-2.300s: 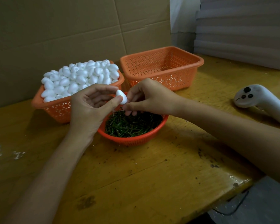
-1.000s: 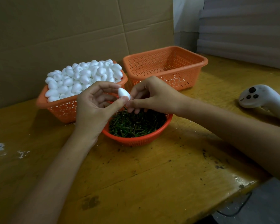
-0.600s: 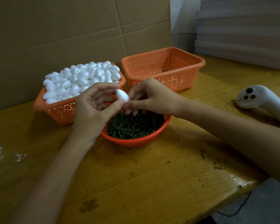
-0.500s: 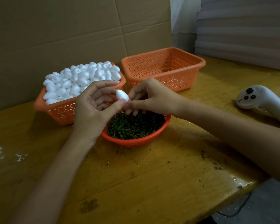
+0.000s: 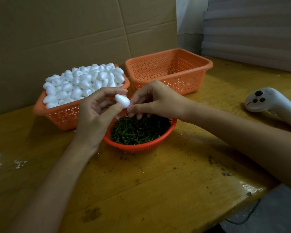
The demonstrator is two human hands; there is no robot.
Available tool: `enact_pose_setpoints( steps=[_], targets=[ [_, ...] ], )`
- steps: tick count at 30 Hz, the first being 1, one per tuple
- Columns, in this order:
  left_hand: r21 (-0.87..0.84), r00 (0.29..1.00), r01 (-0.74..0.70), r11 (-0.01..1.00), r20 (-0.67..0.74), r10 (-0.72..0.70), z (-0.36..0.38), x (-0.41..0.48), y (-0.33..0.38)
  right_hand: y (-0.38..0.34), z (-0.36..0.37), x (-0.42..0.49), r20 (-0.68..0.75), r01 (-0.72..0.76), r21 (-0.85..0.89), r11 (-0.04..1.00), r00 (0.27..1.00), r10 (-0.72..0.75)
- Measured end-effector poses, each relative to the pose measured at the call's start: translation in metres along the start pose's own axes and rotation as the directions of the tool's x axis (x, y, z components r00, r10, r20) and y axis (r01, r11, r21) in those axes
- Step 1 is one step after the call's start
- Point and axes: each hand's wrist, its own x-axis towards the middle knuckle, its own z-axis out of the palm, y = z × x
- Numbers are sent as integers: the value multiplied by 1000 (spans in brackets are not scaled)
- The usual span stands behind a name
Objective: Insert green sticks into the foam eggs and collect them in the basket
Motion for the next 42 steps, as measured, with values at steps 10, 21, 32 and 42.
enact_pose_setpoints(
  steps=[10,21,32,42],
  targets=[
    [-7,999,-32,999,-45,31,1,1,-1,-8,1,-3,-103,8,105,994,995,3],
    [864,913,-69,499,-146,380,-48,7,-11,-16,-61,-7,-570,-318,-493,810,821,-25],
    [975,991,112,191,-124,52,-53,5,-7,-6,-75,-11,-473,-439,-633,638,871,131],
    [958,980,172,231,-190,57,-51,8,-11,-1,-70,-6,-560,-428,-632,646,828,1]
  ],
)
